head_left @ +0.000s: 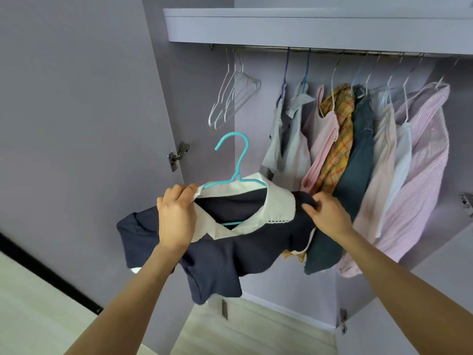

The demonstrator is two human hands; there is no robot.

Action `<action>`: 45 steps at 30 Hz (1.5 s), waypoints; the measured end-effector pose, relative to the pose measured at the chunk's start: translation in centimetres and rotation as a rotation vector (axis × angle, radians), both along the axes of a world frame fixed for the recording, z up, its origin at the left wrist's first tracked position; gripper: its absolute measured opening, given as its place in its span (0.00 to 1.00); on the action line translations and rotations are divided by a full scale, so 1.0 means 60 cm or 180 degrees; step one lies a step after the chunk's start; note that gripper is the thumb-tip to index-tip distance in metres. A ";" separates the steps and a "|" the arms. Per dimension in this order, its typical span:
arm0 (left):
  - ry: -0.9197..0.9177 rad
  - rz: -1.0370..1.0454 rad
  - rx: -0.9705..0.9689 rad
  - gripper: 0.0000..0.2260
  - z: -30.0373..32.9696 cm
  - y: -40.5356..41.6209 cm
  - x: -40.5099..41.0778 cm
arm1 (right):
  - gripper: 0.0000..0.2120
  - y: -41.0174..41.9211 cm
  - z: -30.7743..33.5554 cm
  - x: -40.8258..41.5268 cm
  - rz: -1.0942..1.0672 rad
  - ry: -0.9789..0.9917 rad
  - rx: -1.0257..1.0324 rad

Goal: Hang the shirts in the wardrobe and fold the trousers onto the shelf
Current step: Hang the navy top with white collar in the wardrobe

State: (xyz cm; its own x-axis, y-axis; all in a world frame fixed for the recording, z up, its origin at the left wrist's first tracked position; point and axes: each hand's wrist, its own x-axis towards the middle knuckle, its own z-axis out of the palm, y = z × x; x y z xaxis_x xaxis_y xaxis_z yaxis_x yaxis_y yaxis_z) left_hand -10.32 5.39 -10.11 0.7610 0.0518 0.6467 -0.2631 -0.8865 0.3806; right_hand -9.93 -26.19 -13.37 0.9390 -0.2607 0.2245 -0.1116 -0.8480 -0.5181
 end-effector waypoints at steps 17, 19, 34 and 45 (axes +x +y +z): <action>0.0135 -0.0199 -0.0349 0.15 -0.015 0.040 0.005 | 0.12 -0.008 0.031 -0.017 0.0834 0.0707 0.0958; 0.0150 -0.0134 -0.0267 0.15 -0.024 0.043 0.001 | 0.09 -0.010 0.028 -0.023 0.0539 0.0172 0.0809; 0.0169 -0.0328 -0.0610 0.08 -0.014 0.035 0.005 | 0.21 -0.021 0.017 -0.041 0.0379 0.0245 0.0857; 0.0475 0.0023 -0.1226 0.06 -0.014 0.044 0.024 | 0.03 -0.016 0.003 -0.029 -0.0507 0.0097 0.1018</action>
State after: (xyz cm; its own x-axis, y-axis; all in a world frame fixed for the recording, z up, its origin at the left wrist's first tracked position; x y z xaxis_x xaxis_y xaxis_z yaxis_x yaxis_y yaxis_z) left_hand -8.90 8.04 -10.97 0.8436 0.2741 0.4617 -0.1744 -0.6734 0.7184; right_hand -11.65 -27.15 -13.21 0.8859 -0.4569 0.0805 -0.2488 -0.6142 -0.7489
